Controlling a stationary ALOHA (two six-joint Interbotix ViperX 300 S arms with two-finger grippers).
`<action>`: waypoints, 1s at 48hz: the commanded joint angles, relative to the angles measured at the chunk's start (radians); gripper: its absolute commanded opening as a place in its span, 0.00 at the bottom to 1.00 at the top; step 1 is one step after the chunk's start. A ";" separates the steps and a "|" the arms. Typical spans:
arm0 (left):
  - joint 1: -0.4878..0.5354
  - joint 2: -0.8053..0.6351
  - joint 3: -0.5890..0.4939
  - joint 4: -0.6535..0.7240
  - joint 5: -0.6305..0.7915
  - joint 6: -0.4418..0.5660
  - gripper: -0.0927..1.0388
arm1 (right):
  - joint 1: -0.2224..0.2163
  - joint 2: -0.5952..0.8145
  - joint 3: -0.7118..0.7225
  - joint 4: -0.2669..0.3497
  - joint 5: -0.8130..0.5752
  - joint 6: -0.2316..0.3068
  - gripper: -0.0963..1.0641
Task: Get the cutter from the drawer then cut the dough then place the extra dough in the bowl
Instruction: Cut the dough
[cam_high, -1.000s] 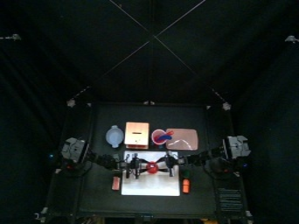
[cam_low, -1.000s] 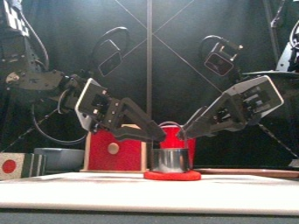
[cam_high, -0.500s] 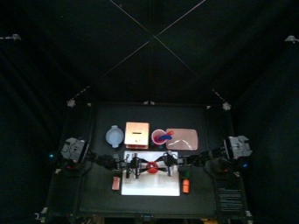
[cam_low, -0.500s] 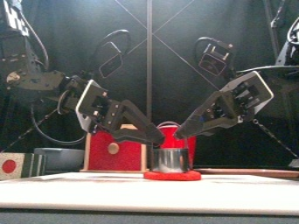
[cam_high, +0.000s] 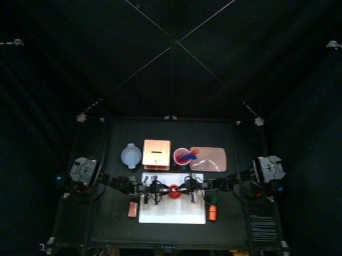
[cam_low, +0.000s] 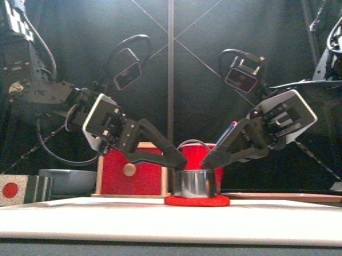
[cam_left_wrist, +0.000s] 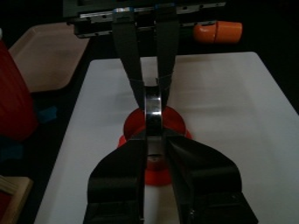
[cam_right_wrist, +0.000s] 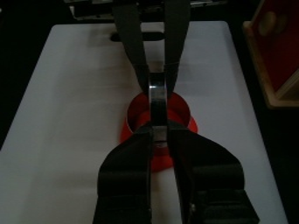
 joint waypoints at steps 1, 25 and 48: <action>0.002 0.028 -0.008 -0.002 0.043 -0.011 0.58 | -0.002 0.015 -0.003 0.031 0.031 0.005 0.46; -0.041 0.137 -0.003 -0.049 0.123 -0.112 0.45 | 0.003 0.153 -0.012 0.127 0.040 0.003 0.45; -0.025 0.011 -0.020 -0.014 0.124 -0.095 0.47 | 0.006 0.049 -0.072 0.121 0.164 0.005 0.47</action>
